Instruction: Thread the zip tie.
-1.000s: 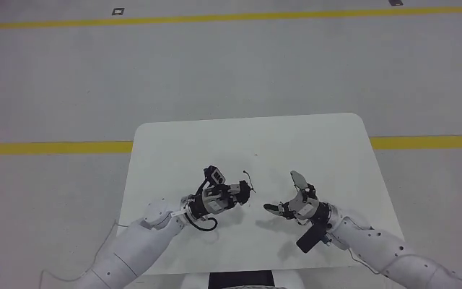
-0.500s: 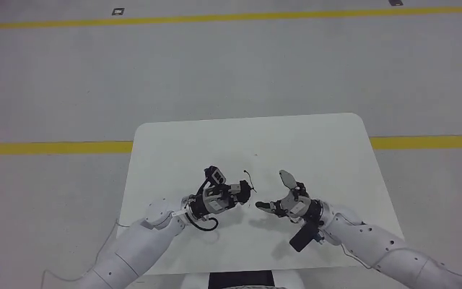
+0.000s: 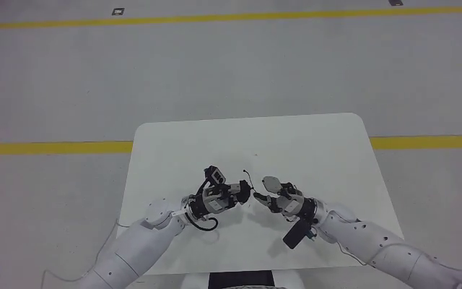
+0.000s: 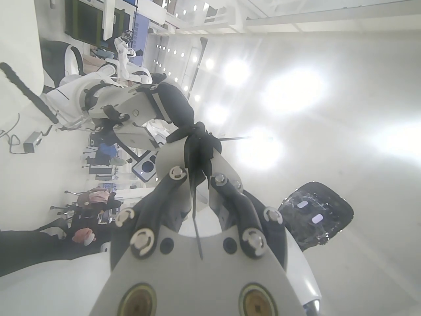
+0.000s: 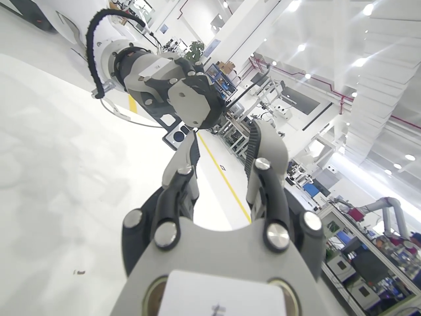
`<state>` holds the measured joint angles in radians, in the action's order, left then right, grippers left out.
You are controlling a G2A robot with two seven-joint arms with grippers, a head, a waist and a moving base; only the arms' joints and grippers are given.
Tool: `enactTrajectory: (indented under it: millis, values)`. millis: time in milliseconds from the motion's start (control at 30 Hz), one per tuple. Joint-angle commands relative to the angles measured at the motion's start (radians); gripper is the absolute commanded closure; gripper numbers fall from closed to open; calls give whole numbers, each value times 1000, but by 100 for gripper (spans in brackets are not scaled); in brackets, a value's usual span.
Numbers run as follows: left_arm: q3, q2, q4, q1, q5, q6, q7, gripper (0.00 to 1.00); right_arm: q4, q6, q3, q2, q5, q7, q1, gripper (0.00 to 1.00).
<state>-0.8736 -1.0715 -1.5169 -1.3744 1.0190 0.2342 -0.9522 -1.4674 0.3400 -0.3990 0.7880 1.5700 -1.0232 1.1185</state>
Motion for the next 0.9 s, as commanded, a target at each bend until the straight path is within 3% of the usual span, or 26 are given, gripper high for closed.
enactTrajectory:
  millis: [0,433,867]
  values:
    - [0,0,0,0,0,0,0,100,2,0,6,2,0,2,-5,72]
    - [0,0,0,0,0,0,0,100,13,0,28,21,0,6,-29,83]
    - [0,0,0,0,0,0,0,100,22,0,25,36,0,2,-35,87]
